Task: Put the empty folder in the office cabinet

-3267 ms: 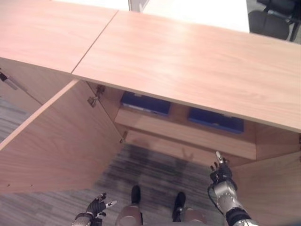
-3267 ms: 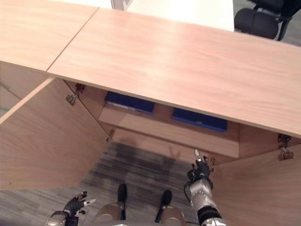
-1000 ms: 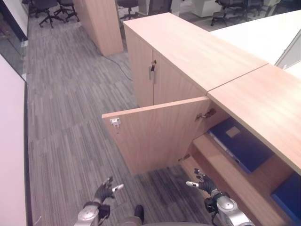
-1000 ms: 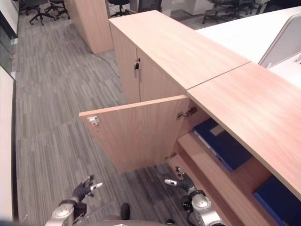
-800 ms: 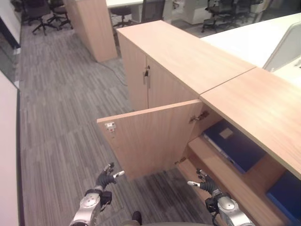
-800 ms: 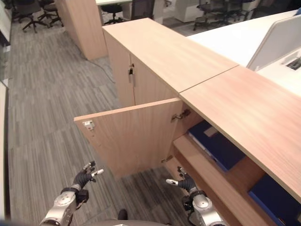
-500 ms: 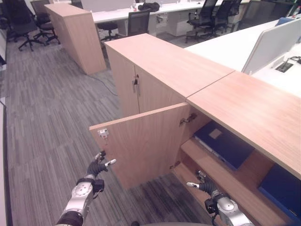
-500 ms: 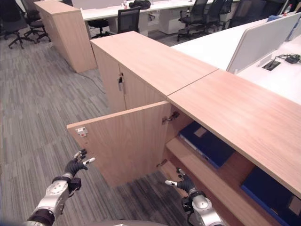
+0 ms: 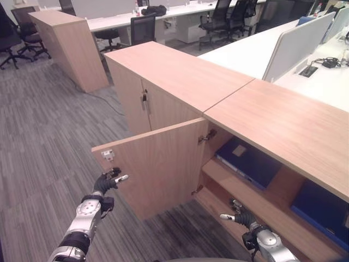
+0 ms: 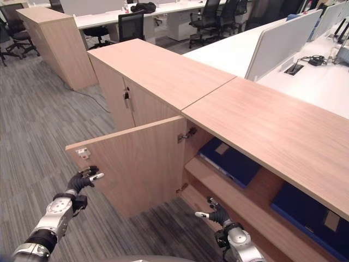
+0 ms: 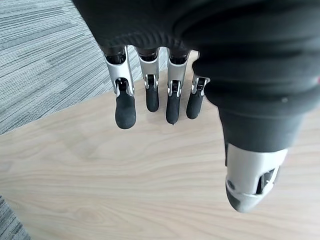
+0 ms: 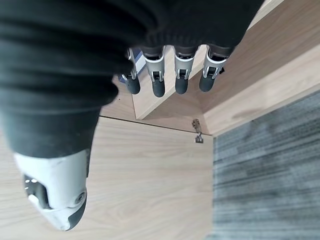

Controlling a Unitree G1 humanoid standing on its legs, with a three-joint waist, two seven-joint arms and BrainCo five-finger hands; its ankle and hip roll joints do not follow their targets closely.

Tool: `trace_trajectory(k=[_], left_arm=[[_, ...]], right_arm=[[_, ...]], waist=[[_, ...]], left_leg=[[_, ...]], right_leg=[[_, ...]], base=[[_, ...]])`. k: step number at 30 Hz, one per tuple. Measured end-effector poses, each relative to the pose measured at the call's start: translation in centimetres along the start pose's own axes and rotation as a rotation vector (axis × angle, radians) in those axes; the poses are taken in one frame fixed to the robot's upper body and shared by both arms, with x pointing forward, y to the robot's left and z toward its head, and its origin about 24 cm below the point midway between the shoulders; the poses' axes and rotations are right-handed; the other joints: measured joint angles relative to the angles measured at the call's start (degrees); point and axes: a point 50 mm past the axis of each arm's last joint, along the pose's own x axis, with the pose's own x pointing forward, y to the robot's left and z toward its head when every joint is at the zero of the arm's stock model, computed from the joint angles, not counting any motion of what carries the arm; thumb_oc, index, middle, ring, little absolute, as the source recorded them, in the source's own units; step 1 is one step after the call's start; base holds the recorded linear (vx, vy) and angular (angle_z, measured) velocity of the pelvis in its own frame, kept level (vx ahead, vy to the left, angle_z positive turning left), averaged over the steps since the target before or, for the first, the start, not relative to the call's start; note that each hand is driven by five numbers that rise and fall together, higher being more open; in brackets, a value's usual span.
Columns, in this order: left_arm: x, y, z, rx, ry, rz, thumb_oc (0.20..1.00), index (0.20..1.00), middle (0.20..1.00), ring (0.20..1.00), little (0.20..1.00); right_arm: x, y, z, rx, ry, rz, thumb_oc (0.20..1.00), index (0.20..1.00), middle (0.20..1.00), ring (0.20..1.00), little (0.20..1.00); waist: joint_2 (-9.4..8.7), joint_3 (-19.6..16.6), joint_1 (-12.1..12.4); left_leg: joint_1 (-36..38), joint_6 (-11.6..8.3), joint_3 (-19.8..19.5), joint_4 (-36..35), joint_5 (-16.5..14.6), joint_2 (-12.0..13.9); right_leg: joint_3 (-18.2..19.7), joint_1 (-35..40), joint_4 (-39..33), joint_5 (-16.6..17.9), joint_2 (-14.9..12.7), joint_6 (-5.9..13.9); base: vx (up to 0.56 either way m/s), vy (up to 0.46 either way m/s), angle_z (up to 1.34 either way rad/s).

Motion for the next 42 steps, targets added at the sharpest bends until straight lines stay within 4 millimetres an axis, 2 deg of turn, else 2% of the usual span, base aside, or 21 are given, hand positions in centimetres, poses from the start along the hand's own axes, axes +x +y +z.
trace_trajectory(k=[2, 4, 5, 8, 16, 19, 26, 29, 33, 36, 42], left_arm=[[-0.1, 0.0, -0.2, -0.002, 0.003, 0.0, 1.0, 1.0, 1.0, 1.0, 1.0], [-1.3, -0.4, -2.8, -0.019, 0.08, -0.001, 1.0, 1.0, 1.0, 1.0, 1.0], [-1.8, 0.1, -3.8, -0.019, 0.114, 0.015, 1.0, 1.0, 1.0, 1.0, 1.0], [-2.7, 1.7, -4.6, -0.026, 0.138, 0.065, 1.0, 1.0, 1.0, 1.0, 1.0], [-2.8, 3.0, -4.3, -0.026, 0.129, 0.098, 1.0, 1.0, 1.0, 1.0, 1.0], [-2.7, 4.0, -3.7, -0.001, 0.115, 0.114, 1.0, 1.0, 1.0, 1.0, 1.0], [-0.8, 3.8, -0.3, 0.02, 0.013, 0.095, 1.0, 1.0, 1.0, 1.0, 1.0], [0.0, 3.0, 1.3, 0.049, -0.034, 0.045, 1.0, 1.0, 1.0, 1.0, 1.0], [0.7, 2.1, 2.7, 0.07, -0.074, -0.005, 1.0, 1.0, 1.0, 1.0, 1.0], [0.9, 2.2, 3.2, 0.074, -0.084, -0.002, 1.0, 1.0, 1.0, 1.0, 1.0], [1.0, 3.1, 4.2, 0.118, -0.096, 0.009, 1.0, 1.0, 1.0, 1.0, 1.0]], right_arm=[[0.0, 0.0, 0.0, 0.0, 0.0, 0.0, 1.0, 1.0, 1.0, 1.0, 1.0], [0.0, -0.1, -0.1, 0.002, 0.003, -0.003, 1.0, 1.0, 1.0, 1.0, 1.0], [-0.1, -0.1, -0.1, 0.003, 0.004, -0.005, 1.0, 1.0, 1.0, 1.0, 1.0], [-0.4, 0.0, -0.7, 0.007, 0.02, -0.003, 1.0, 1.0, 1.0, 1.0, 1.0], [-0.6, -0.1, -1.0, 0.008, 0.03, 0.006, 1.0, 1.0, 1.0, 1.0, 1.0], [-0.6, -0.4, -1.0, -0.001, 0.032, 0.005, 1.0, 1.0, 1.0, 1.0, 1.0], [-0.6, -0.6, -1.0, -0.009, 0.032, 0.005, 1.0, 1.0, 1.0, 1.0, 1.0], [-0.6, -0.6, -1.0, -0.009, 0.031, 0.009, 1.0, 1.0, 1.0, 1.0, 1.0], [-0.6, -0.5, -1.0, -0.01, 0.032, 0.02, 1.0, 1.0, 1.0, 1.0, 1.0], [-0.6, -0.5, -1.0, -0.011, 0.033, 0.02, 1.0, 1.0, 1.0, 1.0, 1.0], [-0.7, -0.5, -1.1, -0.01, 0.036, 0.026, 1.0, 1.0, 1.0, 1.0, 1.0]], waist=[[-0.24, -0.15, 0.28], [-0.65, -0.42, 0.49], [-0.64, -0.41, 0.73], [-0.45, -0.36, 1.56], [0.65, 0.08, 3.57], [0.65, 0.01, 3.13], [0.67, -0.05, 2.57], [0.52, -0.14, 1.28], [0.47, -0.16, 0.78], [0.44, -0.17, -0.11], [0.07, 0.0, -0.17]], left_leg=[[-0.06, 0.0, -0.07, 0.0, 0.0, 0.0], [0.05, -0.04, -0.17, -0.01, -0.08, -0.01], [0.08, -0.03, -0.2, -0.01, -0.08, -0.01], [0.23, -0.03, -0.62, -0.01, -0.09, -0.01], [-0.27, -0.12, -2.05, -0.01, -0.03, -0.06], [-0.22, -0.09, -2.36, 0.0, 0.02, -0.09], [-0.01, -0.13, -2.48, -0.01, 0.03, -0.08], [-0.1, -0.13, -1.92, -0.01, 0.03, -0.07], [-0.06, -0.13, -1.68, -0.01, 0.03, -0.06], [-0.02, -0.14, -1.48, 0.0, 0.04, -0.05], [0.1, -0.14, -0.12, 0.0, 0.0, -0.02]], right_leg=[[-0.08, 0.0, 0.0, 0.0, 0.01, 0.0], [-0.12, 0.1, 0.0, 0.01, 0.01, -0.01], [-0.18, 0.18, 0.0, 0.12, 0.0, -0.17], [-0.43, 0.59, -0.02, 0.11, 0.02, -0.23], [-1.85, 0.81, -0.02, -0.06, 0.07, -0.5], [-1.98, 0.98, -0.01, -0.06, 0.1, -0.5], [-2.01, 1.2, -0.02, -0.08, 0.14, -0.54], [-1.8, 0.82, -0.01, -0.07, 0.08, -0.53], [-1.65, 0.74, -0.01, -0.05, 0.08, -0.5], [-1.42, 0.7, 0.0, -0.03, 0.08, -0.48], [-0.19, 0.16, 0.0, 0.2, -0.03, -0.15]], base=[[0.0, 0.0, 0.0], [0.0, 0.0, 0.0], [-0.02, 0.018, 0.04], [-0.02, 0.006, 0.1], [-0.02, 0.001, 0.08], [-0.01, -0.002, 0.02], [0.0, 0.0, 0.01], [0.0, 0.011, -0.08], [0.0, 0.002, -0.02], [0.0, 0.006, -0.02], [0.0, 0.017, -0.1]])
